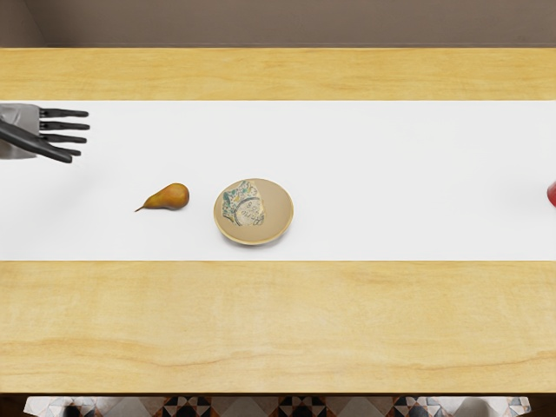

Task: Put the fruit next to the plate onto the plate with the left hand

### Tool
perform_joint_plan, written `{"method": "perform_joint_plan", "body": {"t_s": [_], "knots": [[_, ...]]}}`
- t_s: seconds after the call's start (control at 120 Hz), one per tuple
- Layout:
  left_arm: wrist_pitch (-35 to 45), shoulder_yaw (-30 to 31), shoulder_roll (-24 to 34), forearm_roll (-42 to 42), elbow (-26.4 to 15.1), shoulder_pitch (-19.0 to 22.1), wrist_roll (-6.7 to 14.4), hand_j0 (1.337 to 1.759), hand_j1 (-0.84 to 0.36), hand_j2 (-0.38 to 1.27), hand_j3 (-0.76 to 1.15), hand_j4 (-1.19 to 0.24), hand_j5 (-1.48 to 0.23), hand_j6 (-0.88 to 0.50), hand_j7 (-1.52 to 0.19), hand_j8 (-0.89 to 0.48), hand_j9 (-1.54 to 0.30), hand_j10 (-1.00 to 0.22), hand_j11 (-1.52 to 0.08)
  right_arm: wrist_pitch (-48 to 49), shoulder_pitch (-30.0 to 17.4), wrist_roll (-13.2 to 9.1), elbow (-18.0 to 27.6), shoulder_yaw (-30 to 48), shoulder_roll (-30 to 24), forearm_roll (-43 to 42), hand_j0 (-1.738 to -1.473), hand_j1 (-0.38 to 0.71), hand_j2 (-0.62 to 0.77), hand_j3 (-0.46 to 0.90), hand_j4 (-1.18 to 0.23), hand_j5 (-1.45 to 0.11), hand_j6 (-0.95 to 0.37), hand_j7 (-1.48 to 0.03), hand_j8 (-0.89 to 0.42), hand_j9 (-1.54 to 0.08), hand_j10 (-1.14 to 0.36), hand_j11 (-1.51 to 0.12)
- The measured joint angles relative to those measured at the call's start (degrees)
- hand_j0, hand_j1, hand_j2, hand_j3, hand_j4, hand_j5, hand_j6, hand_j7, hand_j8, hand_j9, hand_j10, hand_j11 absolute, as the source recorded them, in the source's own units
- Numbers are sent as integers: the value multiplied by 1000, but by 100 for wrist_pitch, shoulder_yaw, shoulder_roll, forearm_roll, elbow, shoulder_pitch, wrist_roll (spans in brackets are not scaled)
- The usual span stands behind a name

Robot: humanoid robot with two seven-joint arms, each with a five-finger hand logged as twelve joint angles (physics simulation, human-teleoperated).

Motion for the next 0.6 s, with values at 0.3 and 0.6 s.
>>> {"method": "perform_joint_plan", "body": {"t_s": [0.3, 0.6], "knots": [[-14, 84, -1324, 1143, -45, -1002, 393, 1658, 284, 11, 0, -54, -71, -53, -71, -53, -71, -54, -71, 0, -25, 0, 0, -1, 0, 0, -1658, -349, 0, 0, 0, 0, 0, 0, 0, 0, 0, 0], [800, 113, -1623, 5017, -2552, -688, 464, 1658, 270, 14, 0, -68, -87, -68, -87, -68, -87, -68, -86, 0, -26, 0, 0, 0, 0, 0, -1658, -349, 0, 0, 0, 0, 0, 0, 0, 0, 0, 0]]}}
